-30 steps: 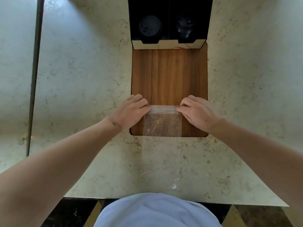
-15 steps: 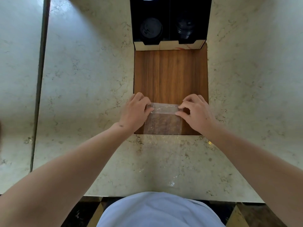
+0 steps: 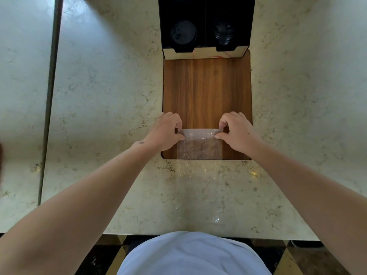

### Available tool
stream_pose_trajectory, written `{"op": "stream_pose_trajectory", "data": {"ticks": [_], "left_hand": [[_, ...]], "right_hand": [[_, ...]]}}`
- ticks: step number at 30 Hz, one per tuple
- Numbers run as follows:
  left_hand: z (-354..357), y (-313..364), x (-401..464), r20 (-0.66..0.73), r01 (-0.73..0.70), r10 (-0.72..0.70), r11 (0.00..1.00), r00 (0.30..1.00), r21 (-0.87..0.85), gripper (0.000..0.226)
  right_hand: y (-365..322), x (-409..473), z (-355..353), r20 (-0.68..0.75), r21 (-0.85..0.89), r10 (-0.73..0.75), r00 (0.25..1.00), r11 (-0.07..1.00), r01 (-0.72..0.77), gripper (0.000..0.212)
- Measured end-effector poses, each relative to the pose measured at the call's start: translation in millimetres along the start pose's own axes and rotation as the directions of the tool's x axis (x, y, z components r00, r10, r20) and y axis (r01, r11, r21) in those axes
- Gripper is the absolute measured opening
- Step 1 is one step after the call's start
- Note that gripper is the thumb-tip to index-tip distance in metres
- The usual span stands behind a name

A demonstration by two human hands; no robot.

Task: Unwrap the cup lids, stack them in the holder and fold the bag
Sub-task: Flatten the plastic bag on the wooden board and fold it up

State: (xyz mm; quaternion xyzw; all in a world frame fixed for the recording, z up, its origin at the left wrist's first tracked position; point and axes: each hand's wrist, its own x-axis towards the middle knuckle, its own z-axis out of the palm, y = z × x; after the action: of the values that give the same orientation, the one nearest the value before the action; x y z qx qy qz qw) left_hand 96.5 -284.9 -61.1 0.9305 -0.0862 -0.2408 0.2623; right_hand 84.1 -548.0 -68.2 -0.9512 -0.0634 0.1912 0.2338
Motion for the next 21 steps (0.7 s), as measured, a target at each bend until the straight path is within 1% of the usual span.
{"op": "stream_pose_trajectory", "data": {"ticks": [4,6,8,11,14,18,21], "left_hand": [[4,-2,-8,-0.053,-0.074,0.076,0.997,0.996,0.03,0.02],[6,-3,-12,-0.077,-0.139,0.146,0.987,0.986,0.082,0.015],[5,-4,-15,-0.087,-0.231,0.245,0.962,0.966,0.147,0.01],[3,-10,-20,-0.12,-0.343,0.374,0.914,0.92,0.218,0.016],[2,-16,-23,-0.106,-0.43,0.475,0.855,0.874,0.289,0.017],[6,-21,-27,-0.089,-0.531,0.604,0.753,0.792,0.388,0.01],[8,-26,-31,-0.085,-0.56,0.644,0.715,0.76,0.418,0.012]], "right_hand": [[0,-5,-1,0.016,0.041,-0.067,0.998,0.997,0.067,0.022],[-1,-8,-4,0.011,0.005,-0.161,0.987,0.987,0.161,0.014],[-1,-13,-5,-0.011,-0.055,-0.257,0.966,0.965,0.256,0.002],[-1,-21,-5,-0.022,-0.139,-0.363,0.932,0.924,0.357,0.008],[2,-28,-4,-0.021,-0.193,-0.452,0.892,0.877,0.44,0.011],[5,-35,2,-0.029,-0.233,-0.497,0.868,0.847,0.477,0.014],[8,-37,5,-0.036,-0.261,-0.519,0.854,0.83,0.493,0.014]]}}
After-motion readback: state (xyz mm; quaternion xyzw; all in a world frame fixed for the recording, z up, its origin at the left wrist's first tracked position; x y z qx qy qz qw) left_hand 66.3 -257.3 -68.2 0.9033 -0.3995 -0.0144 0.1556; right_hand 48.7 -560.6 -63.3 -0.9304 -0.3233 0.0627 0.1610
